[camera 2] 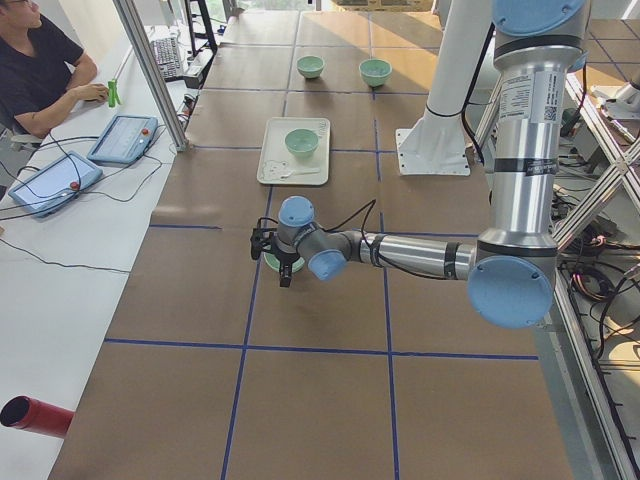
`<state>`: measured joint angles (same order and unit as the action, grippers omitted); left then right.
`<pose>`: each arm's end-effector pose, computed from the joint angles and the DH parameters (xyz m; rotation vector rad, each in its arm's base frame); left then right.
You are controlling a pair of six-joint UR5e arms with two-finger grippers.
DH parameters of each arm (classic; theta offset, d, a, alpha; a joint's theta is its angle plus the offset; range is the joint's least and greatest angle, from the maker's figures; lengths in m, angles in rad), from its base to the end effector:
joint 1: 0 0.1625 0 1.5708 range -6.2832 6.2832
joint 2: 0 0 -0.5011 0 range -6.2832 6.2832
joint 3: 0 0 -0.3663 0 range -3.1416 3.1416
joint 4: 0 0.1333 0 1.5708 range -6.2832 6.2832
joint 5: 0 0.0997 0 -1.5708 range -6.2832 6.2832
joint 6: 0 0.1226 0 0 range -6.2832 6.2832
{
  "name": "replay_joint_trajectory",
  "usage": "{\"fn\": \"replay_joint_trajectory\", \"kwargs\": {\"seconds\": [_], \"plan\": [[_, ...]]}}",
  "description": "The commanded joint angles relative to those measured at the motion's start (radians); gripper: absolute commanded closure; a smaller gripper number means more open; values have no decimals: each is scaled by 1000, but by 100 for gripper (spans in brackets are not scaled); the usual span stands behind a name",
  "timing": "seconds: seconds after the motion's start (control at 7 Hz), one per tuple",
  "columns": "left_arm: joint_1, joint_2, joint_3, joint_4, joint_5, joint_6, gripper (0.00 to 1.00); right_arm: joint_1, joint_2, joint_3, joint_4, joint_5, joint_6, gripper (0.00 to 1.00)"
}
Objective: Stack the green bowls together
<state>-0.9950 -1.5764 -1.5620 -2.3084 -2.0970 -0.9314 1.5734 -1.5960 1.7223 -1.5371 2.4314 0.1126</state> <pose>0.2198 -0.4703 0.6766 0.1792 0.8561 -0.1395 0.0415 -0.4618 0.6803 0.1025 -0.8655 0.0390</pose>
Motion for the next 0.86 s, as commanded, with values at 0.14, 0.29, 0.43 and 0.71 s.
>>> {"fn": "replay_joint_trajectory", "kwargs": {"seconds": [0.14,0.29,0.43,0.71], "plan": [[15,-17,34,-8,3,-3,34,0,2,3,0,0,10,0],[15,-17,34,-8,3,-3,51,-1,2,3,2,0,12,0],[15,-19,30,-8,2,-10,73,-1,2,3,2,0,12,0],[15,-20,20,-8,-4,-40,100,-1,4,2,2,2,12,0]]}}
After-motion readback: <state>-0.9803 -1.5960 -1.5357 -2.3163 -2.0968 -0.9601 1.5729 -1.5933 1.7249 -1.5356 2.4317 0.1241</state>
